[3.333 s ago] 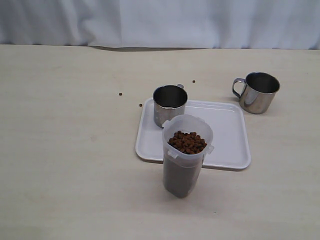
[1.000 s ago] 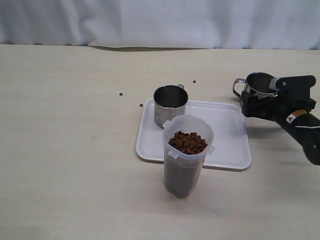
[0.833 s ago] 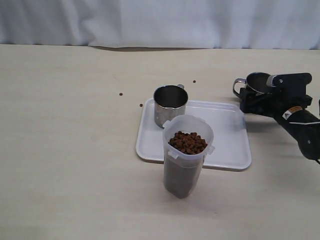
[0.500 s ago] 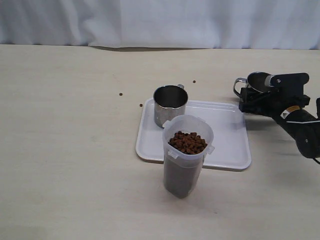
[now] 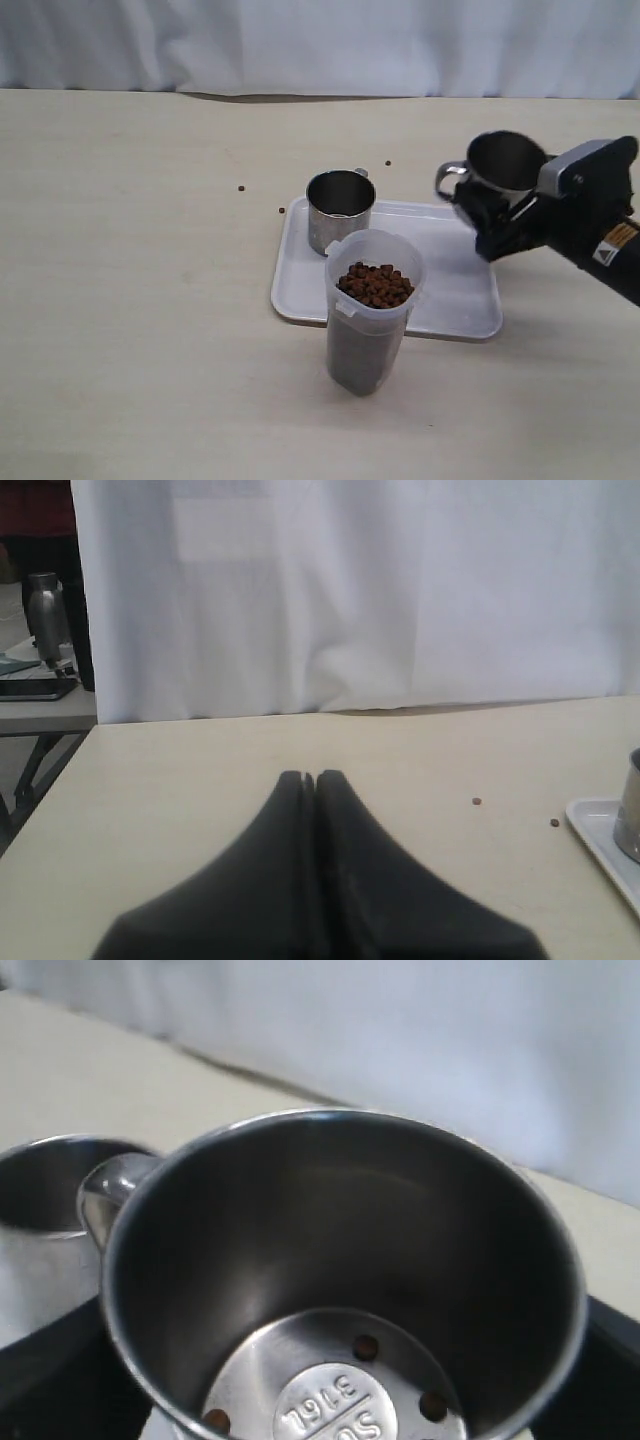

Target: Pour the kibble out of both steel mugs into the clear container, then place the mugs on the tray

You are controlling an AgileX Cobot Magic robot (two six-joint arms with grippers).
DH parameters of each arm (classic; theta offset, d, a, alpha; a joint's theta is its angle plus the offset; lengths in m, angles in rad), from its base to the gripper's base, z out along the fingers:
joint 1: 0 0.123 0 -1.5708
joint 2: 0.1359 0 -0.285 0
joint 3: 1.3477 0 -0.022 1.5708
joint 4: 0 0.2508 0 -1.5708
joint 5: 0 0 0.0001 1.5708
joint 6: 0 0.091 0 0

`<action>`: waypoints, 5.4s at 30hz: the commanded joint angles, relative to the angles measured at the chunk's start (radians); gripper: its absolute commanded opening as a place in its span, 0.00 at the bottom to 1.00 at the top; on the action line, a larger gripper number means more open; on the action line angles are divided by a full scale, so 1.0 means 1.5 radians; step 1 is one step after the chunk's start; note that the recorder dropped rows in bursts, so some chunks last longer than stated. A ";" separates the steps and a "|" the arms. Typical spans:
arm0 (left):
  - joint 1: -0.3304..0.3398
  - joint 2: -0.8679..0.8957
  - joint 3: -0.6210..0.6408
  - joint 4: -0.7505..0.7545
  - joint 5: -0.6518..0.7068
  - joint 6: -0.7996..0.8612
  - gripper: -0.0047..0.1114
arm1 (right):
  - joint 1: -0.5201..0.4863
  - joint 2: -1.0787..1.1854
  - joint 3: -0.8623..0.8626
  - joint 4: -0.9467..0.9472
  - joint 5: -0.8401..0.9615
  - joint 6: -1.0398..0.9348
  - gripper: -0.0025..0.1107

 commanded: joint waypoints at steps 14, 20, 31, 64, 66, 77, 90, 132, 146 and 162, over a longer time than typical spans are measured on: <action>0.000 -0.002 0.002 -0.002 -0.003 0.000 0.04 | -0.001 0.155 -0.059 -0.161 -0.013 0.049 0.14; 0.000 -0.002 0.002 -0.002 -0.003 0.000 0.04 | -0.001 0.139 -0.059 -0.161 -0.033 0.065 0.61; 0.000 -0.002 0.002 -0.002 -0.003 0.000 0.04 | -0.002 -0.026 0.036 -0.107 -0.019 0.124 0.98; 0.000 -0.002 0.002 -0.002 -0.001 0.000 0.04 | 0.000 -1.239 0.304 0.351 0.804 0.142 0.07; 0.000 -0.002 0.002 -0.002 -0.003 0.000 0.04 | 0.000 -1.239 0.304 0.381 0.820 0.144 0.07; 0.000 -0.002 0.002 -0.002 -0.003 0.000 0.04 | 0.000 -1.239 0.304 0.382 0.822 0.144 0.07; 0.000 -0.002 0.002 -0.002 -0.003 0.000 0.04 | 0.000 -1.239 0.304 0.382 0.822 0.144 0.07; 0.000 -0.002 0.002 -0.002 -0.003 0.000 0.04 | 0.000 -1.239 0.304 0.304 0.902 0.141 0.07; 0.000 -0.002 0.002 0.000 -0.005 0.000 0.04 | 0.000 -1.239 0.304 0.360 0.929 0.080 0.07; 0.000 -0.002 0.002 0.000 -0.005 0.000 0.04 | 0.000 -1.239 0.304 0.428 0.931 -0.026 0.07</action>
